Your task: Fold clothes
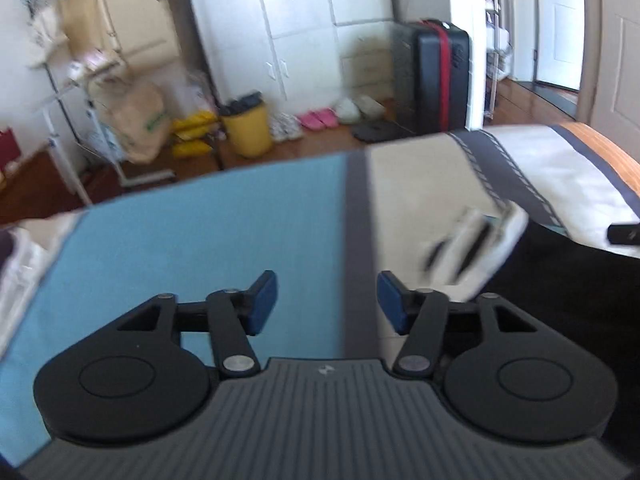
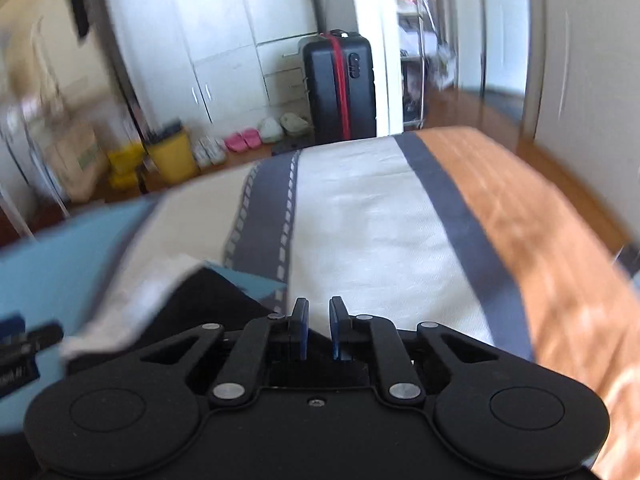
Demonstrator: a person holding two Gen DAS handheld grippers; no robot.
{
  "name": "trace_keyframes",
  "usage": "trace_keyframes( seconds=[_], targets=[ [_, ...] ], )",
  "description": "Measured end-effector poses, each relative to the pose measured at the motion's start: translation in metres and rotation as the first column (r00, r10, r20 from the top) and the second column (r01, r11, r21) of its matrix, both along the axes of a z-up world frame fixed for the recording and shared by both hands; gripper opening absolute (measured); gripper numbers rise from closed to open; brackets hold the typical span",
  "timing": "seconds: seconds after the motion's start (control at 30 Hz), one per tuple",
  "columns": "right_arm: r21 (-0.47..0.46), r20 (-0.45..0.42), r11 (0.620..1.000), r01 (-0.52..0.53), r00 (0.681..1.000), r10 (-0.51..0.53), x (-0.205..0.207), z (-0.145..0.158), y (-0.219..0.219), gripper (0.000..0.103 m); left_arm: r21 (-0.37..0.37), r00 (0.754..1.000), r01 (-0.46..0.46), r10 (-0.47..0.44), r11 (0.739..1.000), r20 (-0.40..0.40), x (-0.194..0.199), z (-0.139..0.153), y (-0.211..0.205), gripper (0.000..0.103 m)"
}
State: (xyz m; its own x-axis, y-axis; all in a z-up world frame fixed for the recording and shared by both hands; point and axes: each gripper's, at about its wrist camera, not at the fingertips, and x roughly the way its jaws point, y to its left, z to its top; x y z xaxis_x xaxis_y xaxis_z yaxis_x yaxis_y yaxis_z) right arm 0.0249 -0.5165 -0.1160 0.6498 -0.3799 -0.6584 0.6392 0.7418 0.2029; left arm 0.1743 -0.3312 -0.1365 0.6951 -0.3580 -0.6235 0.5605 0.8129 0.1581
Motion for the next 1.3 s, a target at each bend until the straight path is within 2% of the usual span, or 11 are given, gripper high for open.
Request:
trace_keyframes(
  seconds=[0.1, 0.37, 0.57, 0.67, 0.83, 0.97, 1.0, 1.03, 1.07, 1.17, 1.3],
  targets=[
    [0.041, 0.067, 0.999, 0.011, 0.998, -0.014, -0.015, 0.012, 0.0, 0.04, 0.042, 0.999, 0.018, -0.016, 0.999, -0.039, 0.001, 0.01, 0.048, 0.072],
    [0.056, 0.0, 0.998, -0.009, 1.0, 0.009, -0.035, 0.023, 0.015, 0.041, 0.139, 0.989, -0.06, 0.078, 0.989, -0.127, 0.009, 0.016, 0.195, 0.072],
    [0.154, 0.026, 0.986, 0.057, 0.998, -0.061, -0.063, 0.03, 0.018, 0.049, 0.058, 0.949, -0.209, 0.217, 0.976, -0.231, 0.023, 0.006, 0.302, 0.078],
    [0.177, -0.016, 0.982, 0.057, 0.998, -0.055, -0.078, 0.029, 0.029, 0.049, 0.009, 0.915, -0.309, 0.299, 0.951, -0.27, 0.028, -0.001, 0.325, 0.075],
    [0.096, -0.147, 0.976, 0.195, 0.973, -0.18, -0.126, 0.036, 0.051, 0.061, -0.039, 0.916, -0.275, 0.249, 0.961, -0.315, 0.031, -0.004, 0.32, 0.076],
    [0.281, -0.069, 0.907, 0.314, 0.949, -0.307, -0.178, 0.029, 0.044, 0.063, -0.005, 0.939, -0.227, 0.218, 0.974, -0.268, 0.02, -0.008, 0.298, 0.077],
    [0.344, -0.054, 0.885, 0.315, 0.947, -0.317, -0.186, 0.023, 0.042, 0.063, 0.02, 0.948, -0.22, 0.219, 0.975, -0.229, 0.016, -0.009, 0.294, 0.073],
    [0.395, -0.057, 0.861, 0.32, 0.944, -0.324, -0.192, 0.016, 0.04, 0.063, 0.074, 0.961, -0.219, 0.228, 0.973, -0.154, 0.014, -0.011, 0.285, 0.047],
    [0.42, -0.083, 0.845, 0.33, 0.942, -0.326, -0.192, 0.009, 0.039, 0.063, 0.133, 0.97, -0.217, 0.229, 0.967, -0.085, 0.011, -0.015, 0.277, 0.003],
    [0.486, -0.14, 0.811, 0.325, 0.945, -0.295, -0.182, -0.004, 0.037, 0.063, 0.298, 0.977, -0.211, 0.205, 0.931, 0.052, 0.008, -0.025, 0.26, 0.0],
    [0.529, -0.124, 0.806, 0.267, 0.963, -0.238, -0.166, -0.009, 0.047, 0.068, 0.132, 0.955, -0.29, 0.294, 0.948, -0.018, 0.009, 0.002, 0.284, 0.0]
  ],
)
